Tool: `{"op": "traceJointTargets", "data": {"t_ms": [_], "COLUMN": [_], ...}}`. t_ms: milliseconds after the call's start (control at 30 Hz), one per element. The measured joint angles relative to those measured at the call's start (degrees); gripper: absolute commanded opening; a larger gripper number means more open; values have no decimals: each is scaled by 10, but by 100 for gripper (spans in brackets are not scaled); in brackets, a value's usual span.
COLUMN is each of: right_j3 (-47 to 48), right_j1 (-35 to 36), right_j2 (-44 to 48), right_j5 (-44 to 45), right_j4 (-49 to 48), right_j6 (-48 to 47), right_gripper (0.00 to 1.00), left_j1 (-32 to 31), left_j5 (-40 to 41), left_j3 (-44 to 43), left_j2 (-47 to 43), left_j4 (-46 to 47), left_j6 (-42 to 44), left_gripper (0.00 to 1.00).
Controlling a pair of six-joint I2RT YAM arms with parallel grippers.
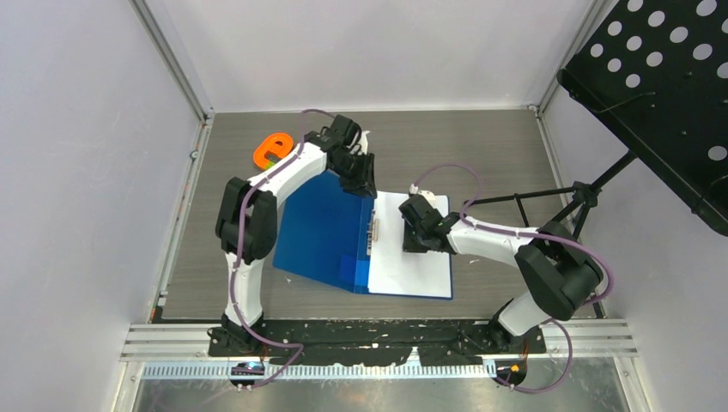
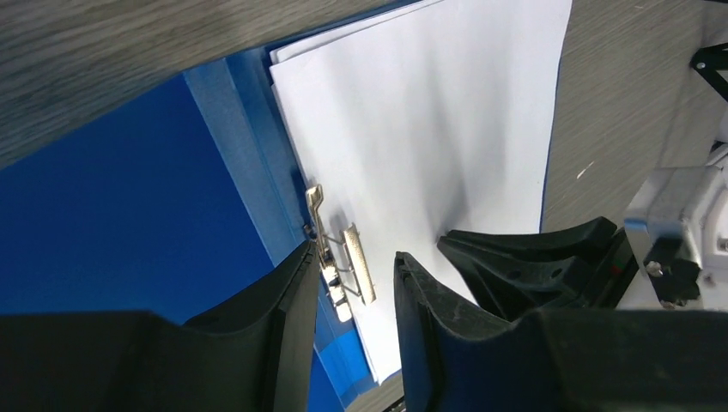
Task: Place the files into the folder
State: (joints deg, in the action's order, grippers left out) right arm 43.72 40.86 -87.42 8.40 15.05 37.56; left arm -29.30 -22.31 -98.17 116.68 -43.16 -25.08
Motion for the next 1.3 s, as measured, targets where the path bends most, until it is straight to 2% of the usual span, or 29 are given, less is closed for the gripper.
{"op": "traceJointTargets", "data": {"t_ms": [400, 700, 1300], "right_j3": [12, 12, 21], "right_j1": [0, 0, 0], "right_j2": [-20, -20, -28], "right_j5": [-1, 0, 0], "right_j4": [-21, -21, -17], "right_j6": [0, 0, 0], "right_gripper": [15, 15, 14], "left_j1": [0, 1, 20], "left_j5": [-76, -95, -115], "left_j3": [-29, -50, -38], "left_j2": [89, 134, 145], "left_j4": [50, 65, 60], "left_j6": [-1, -1, 5], "left_gripper": [41, 41, 38]}}
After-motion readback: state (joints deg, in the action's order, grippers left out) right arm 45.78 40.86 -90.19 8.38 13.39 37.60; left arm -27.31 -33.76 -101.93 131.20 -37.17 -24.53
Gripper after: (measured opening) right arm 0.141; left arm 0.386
